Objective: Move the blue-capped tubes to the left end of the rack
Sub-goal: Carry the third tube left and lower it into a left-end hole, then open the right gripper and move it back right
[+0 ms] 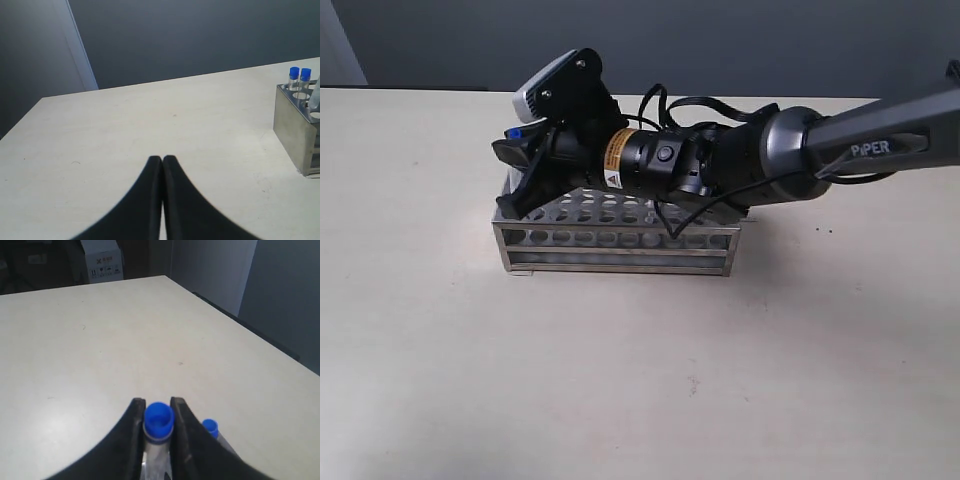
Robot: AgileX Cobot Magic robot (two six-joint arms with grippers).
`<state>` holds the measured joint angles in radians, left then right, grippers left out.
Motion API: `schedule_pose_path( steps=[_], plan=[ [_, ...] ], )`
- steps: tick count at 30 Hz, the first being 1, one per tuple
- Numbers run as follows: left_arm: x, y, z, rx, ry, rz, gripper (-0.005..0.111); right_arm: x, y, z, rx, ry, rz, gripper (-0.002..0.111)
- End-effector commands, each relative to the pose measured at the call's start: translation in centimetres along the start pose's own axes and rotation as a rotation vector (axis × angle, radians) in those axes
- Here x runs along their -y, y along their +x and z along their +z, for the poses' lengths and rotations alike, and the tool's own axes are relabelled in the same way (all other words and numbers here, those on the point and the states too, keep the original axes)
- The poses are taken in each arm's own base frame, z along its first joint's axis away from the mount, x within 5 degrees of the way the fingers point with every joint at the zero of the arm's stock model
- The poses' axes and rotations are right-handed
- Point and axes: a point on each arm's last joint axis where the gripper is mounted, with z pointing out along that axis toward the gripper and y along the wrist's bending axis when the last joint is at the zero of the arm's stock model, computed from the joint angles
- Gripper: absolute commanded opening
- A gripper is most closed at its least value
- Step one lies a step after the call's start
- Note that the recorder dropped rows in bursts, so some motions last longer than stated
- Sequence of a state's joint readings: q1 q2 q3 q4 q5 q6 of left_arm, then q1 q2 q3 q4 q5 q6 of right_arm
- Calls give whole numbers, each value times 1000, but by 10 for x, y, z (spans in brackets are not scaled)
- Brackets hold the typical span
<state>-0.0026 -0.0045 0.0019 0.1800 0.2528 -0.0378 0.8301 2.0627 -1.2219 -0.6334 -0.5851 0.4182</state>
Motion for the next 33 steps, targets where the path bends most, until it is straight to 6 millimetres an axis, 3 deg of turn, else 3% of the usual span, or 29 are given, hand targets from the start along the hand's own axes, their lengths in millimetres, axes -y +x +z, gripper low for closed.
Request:
schedule_pose_path(
  steps=[1,7,15,23,27,33],
  plan=[
    [0,-2,0,12,8,-5,0,2,-1,6,-3,6,-7,-1],
    [0,-2,0,12,8,-5,0,7,0,12,-43,32,-18,-1],
    [0,-2,0,12,8,-5,0,4,18,21,-75,16,-5,0],
    [0,-2,0,12,8,-5,0,3,30,25,-101,1,-16,27],
    [0,-2,0,12,8,-5,0,3,20,22,-68,-1,-18,30],
    [0,-2,0,12,8,-5,0,7,-14,7,-72,59,-40,41]
  ],
)
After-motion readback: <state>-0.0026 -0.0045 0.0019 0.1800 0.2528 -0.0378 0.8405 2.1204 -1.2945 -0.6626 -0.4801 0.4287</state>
